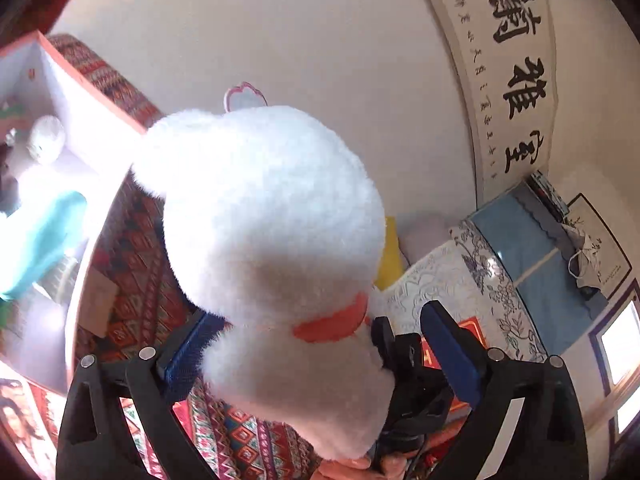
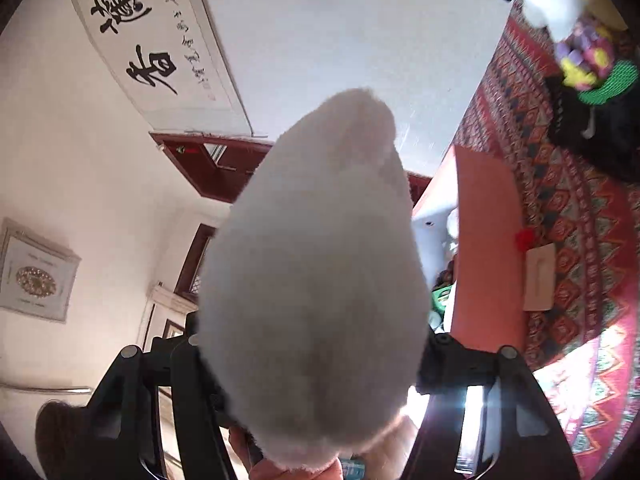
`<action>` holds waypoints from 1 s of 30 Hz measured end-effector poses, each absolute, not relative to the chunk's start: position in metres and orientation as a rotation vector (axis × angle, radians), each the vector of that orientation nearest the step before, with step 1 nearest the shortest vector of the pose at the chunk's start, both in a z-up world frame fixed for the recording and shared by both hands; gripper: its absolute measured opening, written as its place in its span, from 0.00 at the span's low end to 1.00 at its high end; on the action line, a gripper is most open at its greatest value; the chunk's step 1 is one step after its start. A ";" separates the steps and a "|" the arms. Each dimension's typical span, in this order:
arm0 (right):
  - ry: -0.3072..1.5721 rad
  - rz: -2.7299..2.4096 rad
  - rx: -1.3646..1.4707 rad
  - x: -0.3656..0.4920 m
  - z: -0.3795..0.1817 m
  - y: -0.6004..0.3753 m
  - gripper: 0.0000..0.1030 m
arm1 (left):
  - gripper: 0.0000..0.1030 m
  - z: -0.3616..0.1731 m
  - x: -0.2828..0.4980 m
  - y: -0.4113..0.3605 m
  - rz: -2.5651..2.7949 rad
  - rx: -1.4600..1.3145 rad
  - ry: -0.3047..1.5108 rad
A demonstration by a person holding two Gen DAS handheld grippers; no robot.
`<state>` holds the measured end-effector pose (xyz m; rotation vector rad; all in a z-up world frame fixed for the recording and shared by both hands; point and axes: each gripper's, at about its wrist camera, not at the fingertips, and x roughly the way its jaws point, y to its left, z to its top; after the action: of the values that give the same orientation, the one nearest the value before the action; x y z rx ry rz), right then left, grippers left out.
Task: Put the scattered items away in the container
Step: 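Drop the white plush bear into the box with the left gripper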
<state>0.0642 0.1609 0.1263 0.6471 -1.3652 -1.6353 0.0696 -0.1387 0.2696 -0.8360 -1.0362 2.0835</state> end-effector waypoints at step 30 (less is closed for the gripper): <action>-1.633 -2.529 0.921 0.129 0.054 0.326 0.99 | 1.00 0.244 0.070 -0.341 2.676 -1.064 -1.269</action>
<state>0.1295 0.3259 0.0541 0.9213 -1.6334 -2.5287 0.0703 -0.3409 0.2439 -1.0641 -1.2690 2.6762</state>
